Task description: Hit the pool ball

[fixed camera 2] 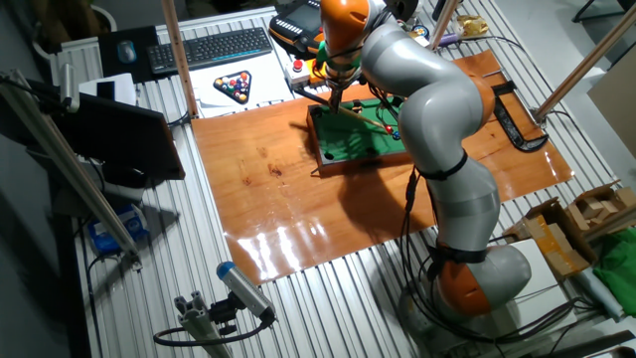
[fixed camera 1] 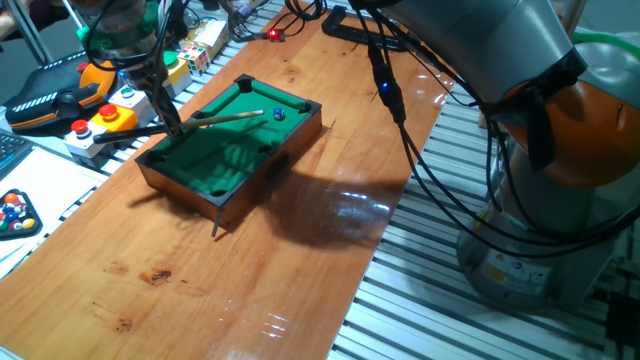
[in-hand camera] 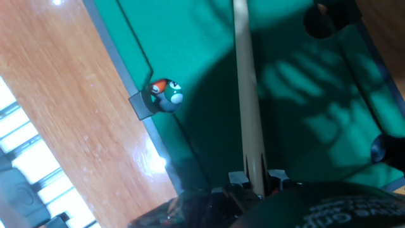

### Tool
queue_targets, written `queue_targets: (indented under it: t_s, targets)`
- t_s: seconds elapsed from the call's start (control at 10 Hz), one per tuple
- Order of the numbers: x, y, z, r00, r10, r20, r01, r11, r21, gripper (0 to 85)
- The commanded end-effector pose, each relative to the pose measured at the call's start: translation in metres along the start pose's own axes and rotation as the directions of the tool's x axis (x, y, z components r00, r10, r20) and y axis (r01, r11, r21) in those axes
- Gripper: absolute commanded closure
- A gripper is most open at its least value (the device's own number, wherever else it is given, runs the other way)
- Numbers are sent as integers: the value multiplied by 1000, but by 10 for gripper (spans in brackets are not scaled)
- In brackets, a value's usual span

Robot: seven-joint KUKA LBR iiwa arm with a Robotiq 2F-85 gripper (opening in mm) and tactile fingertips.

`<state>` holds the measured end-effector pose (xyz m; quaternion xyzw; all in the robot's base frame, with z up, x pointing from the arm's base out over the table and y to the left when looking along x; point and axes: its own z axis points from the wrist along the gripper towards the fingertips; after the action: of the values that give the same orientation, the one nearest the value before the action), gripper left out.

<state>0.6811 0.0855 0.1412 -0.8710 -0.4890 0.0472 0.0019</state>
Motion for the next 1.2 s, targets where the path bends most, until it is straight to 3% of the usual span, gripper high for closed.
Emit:
queue_targets:
  t_s: [0.0, 1.1]
  targets:
    - [0, 0, 1, 1000, 4, -2, -4, 1000, 5, 843]
    - [-6, 2, 7, 1000, 10, 2, -10, 1000, 11, 843]
